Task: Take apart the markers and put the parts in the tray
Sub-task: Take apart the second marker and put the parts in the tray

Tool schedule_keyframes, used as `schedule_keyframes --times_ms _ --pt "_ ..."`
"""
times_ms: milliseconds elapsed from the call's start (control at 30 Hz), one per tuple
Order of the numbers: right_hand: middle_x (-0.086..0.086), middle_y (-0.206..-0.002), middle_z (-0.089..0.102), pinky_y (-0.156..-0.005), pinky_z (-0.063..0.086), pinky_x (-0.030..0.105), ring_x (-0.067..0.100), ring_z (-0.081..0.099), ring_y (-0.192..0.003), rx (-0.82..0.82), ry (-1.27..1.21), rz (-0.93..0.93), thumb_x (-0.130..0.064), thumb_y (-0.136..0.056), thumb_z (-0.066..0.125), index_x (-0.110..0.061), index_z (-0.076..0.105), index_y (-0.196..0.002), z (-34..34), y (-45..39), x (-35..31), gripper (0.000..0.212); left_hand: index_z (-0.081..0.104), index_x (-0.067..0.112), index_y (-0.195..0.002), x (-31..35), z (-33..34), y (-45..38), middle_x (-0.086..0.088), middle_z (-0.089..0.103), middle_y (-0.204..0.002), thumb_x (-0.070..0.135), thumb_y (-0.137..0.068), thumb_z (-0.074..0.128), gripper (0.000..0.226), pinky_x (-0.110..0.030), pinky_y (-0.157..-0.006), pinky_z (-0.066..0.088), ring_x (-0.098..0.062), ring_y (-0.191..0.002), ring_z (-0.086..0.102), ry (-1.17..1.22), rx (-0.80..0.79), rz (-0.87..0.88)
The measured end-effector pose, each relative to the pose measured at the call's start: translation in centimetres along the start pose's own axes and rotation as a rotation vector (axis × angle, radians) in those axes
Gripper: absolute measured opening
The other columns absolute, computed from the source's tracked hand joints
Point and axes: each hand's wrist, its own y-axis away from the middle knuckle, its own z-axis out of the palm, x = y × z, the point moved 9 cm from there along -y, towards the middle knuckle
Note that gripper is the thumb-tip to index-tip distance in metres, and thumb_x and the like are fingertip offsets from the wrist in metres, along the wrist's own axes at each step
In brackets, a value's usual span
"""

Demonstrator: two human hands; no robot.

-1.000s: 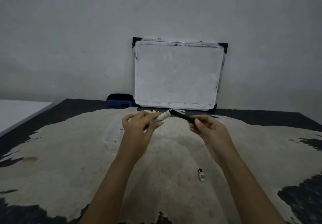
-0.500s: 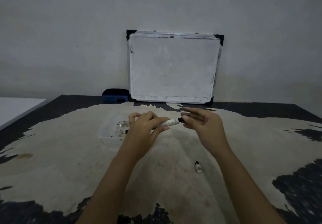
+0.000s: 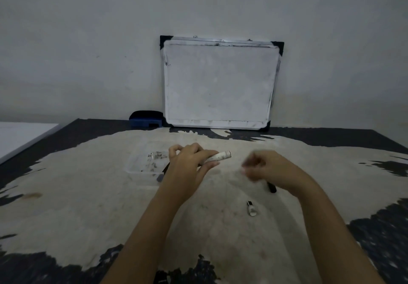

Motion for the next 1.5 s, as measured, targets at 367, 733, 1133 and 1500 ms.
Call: schedule_keyframes --times_ms 367,733,1133,1500 --pt "0.008 -0.065 0.067 -0.055 0.056 0.023 0.014 0.063 -0.054 -0.443 0.246 0.224 -0.01 -0.071 0.079 -0.008 0.053 -0.066 4.3 1.3 2.2 0.026 0.065 0.031 -0.106 -0.1 0.0 -0.1 0.008 0.061 -0.084 0.052 -0.083 0.043 0.039 -0.023 -0.077 0.011 -0.008 -0.077 0.05 -0.053 -0.022 0.025" --pt "0.014 -0.083 0.073 -0.067 0.057 0.021 0.02 0.069 -0.076 0.089 -0.691 -0.089 0.009 -0.081 0.06 -0.005 0.067 -0.082 0.5 -1.0 0.5 0.015 0.063 0.033 -0.109 -0.4 -0.3 -0.1 0.015 0.051 -0.082 0.05 -0.084 0.036 0.041 -0.023 -0.078 0.012 -0.002 -0.077 0.045 -0.007 0.008 -0.012" --pt "0.01 -0.081 0.071 -0.064 0.054 0.016 0.01 0.068 -0.068 0.175 -0.607 -0.208 -0.004 -0.083 0.064 -0.004 0.069 -0.096 0.2 -0.9 -0.8 0.014 0.063 0.034 -0.109 0.2 -0.3 -0.1 0.011 0.059 -0.085 0.049 -0.085 0.036 0.039 -0.024 -0.081 0.013 -0.006 -0.08 0.052 -0.019 -0.011 0.035" --pt "0.014 -0.07 0.07 -0.058 0.057 0.018 0.011 0.068 -0.057 0.292 -0.644 -0.291 0.004 -0.078 0.066 0.007 0.069 -0.084 0.3 -0.7 -1.6 0.007 0.066 0.032 -0.1 0.3 -0.4 -0.1 0.009 0.06 -0.082 0.046 -0.085 0.04 0.033 -0.023 -0.08 0.013 -0.009 -0.077 0.054 -0.054 0.002 0.054"
